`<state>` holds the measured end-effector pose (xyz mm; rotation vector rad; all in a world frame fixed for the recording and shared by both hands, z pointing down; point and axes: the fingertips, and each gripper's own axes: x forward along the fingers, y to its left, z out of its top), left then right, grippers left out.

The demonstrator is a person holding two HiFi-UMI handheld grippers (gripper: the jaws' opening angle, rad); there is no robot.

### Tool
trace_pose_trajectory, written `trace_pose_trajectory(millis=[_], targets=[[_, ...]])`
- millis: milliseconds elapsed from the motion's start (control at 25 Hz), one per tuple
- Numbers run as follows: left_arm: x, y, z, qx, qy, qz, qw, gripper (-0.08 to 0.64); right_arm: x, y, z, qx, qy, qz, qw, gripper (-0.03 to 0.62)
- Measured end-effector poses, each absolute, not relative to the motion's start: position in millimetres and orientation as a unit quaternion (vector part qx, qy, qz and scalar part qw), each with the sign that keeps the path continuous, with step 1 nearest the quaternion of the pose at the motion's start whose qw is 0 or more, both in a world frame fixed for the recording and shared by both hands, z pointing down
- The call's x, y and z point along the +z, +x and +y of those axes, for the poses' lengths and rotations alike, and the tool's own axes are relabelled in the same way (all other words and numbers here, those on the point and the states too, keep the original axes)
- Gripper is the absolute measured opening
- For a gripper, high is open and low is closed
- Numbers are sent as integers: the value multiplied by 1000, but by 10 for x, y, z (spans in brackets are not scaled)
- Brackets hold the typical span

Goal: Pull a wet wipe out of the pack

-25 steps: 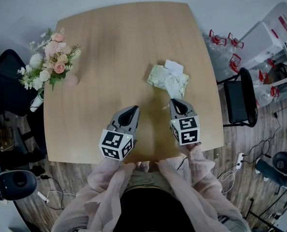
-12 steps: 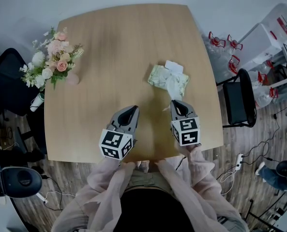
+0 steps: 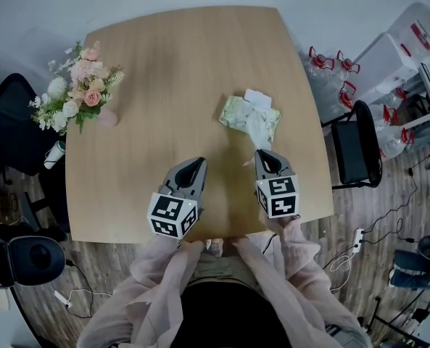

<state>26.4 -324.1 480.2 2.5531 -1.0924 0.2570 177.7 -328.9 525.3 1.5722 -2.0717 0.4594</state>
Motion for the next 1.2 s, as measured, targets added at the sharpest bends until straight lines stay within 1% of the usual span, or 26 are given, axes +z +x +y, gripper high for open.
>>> trace_pose_trajectory(millis=[800,1200], targets=[[4730,26,-3033,84,910,-372,164,12,5161,1582,-2968,167,592,-751,240,12],[4706,-115,-2838,83,911,-371,162,12,5016,1399,-2759,190,590,-760,194,12]])
